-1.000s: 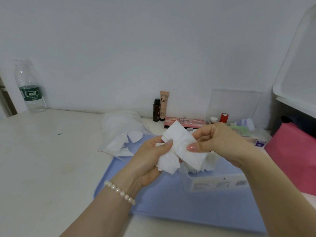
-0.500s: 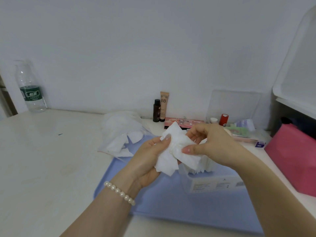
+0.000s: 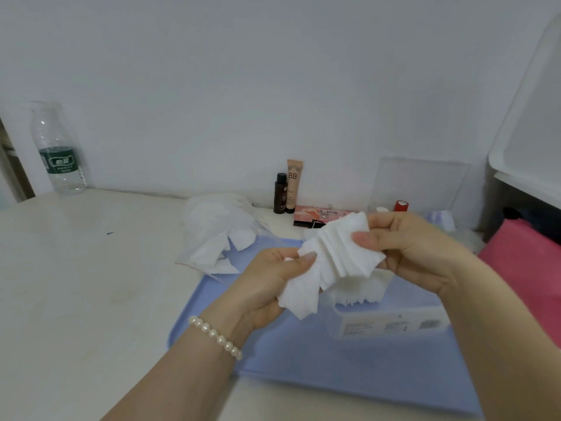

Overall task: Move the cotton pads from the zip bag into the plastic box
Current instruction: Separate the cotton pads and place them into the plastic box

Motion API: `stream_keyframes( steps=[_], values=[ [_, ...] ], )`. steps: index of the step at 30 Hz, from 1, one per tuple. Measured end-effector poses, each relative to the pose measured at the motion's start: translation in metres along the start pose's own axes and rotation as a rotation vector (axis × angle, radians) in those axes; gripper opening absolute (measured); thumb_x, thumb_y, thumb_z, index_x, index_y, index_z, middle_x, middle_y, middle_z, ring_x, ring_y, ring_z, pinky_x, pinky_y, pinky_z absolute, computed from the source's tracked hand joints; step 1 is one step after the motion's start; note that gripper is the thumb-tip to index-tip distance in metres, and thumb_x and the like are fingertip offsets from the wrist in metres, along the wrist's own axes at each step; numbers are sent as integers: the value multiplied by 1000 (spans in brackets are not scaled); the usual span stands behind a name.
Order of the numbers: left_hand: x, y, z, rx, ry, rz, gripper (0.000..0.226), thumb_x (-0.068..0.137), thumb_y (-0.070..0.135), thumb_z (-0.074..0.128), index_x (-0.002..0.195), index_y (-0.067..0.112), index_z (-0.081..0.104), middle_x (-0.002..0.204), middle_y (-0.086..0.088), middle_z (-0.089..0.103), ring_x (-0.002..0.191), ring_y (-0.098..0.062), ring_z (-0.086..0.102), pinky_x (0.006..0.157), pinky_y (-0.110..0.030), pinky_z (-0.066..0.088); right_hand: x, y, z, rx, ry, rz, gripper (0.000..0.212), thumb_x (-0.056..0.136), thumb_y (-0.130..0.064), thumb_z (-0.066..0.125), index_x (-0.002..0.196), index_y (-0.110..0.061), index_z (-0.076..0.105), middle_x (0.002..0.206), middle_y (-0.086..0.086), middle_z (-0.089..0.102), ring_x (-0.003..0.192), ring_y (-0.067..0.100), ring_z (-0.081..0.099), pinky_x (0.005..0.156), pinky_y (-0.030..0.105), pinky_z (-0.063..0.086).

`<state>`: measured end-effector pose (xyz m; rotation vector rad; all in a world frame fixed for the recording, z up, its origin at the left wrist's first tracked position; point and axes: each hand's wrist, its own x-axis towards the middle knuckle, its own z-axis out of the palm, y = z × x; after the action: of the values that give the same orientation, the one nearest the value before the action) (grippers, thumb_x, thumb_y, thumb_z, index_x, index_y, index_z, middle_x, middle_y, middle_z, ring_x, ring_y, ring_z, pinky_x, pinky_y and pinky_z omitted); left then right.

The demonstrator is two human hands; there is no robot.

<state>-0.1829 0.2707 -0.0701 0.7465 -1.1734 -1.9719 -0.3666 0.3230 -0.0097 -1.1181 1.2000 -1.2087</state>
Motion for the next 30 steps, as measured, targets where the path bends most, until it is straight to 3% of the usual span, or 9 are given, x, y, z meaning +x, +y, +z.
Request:
stream_keyframes(
  steps=[2, 5, 12, 17, 21, 23, 27, 30],
  values=[
    [-1, 1, 0, -21, -36, -10, 18, 87, 4, 56, 96, -7, 66, 96, -19, 68, 84, -26, 66, 78, -37, 56, 4, 4, 5, -67, 35, 44, 40, 56, -9, 71, 94, 2, 69, 91, 15, 72, 76, 20, 70, 66, 32, 60],
    [-3, 4, 0, -45, -78, -27, 19, 87, -3, 53, 102, -11, 62, 94, -19, 70, 81, -25, 69, 73, -35, 59, 8, 7, 7, -120, 56, 53, 46, 54, -11, 72, 97, 4, 68, 97, 17, 71, 85, 25, 68, 76, 36, 57],
    [-5, 6, 1, 3, -101, -32, 29, 82, -6, 55, 111, -12, 59, 115, -26, 63, 102, -34, 62, 82, -38, 55, 9, 9, 9, -136, 106, 29, 38, 53, -13, 72, 90, -2, 70, 91, 12, 73, 82, 22, 70, 77, 36, 57],
    [-6, 6, 1, -1, -119, -39, 29, 75, -6, 59, 104, -8, 64, 107, -23, 67, 93, -29, 67, 78, -35, 58, 10, 11, 13, -257, 159, -26, 21, 62, -5, 76, 81, -7, 69, 81, 7, 72, 75, 20, 68, 71, 34, 56],
    [-7, 8, 0, -17, -154, -40, 33, 69, -3, 60, 101, -4, 66, 101, -18, 70, 87, -25, 69, 78, -34, 58, 12, 13, 13, -410, 155, -41, 32, 73, -11, 75, 103, -15, 66, 100, 4, 68, 91, 20, 65, 80, 32, 54],
    [-7, 9, 0, -20, -165, -45, 32, 74, -6, 57, 105, -5, 64, 105, -19, 68, 91, -26, 67, 80, -35, 57, 11, 13, 13, -407, 91, -17, 25, 77, -12, 72, 101, -17, 69, 96, 0, 72, 89, 16, 66, 84, 32, 53],
    [-7, 8, 0, -11, -144, -55, 24, 82, -11, 52, 98, -4, 69, 105, -21, 68, 90, -28, 67, 82, -37, 55, 10, 13, 12, -297, 80, -67, 13, 76, -3, 69, 84, -13, 70, 78, -1, 73, 75, 13, 67, 70, 25, 53],
    [-7, 10, 1, -59, -161, -61, 28, 74, -7, 56, 100, -8, 67, 108, -23, 67, 92, -29, 67, 82, -37, 56, 9, 12, 14, -185, 53, -89, 13, 75, 1, 66, 81, -11, 68, 73, -1, 72, 68, 11, 68, 60, 20, 53]
  ],
)
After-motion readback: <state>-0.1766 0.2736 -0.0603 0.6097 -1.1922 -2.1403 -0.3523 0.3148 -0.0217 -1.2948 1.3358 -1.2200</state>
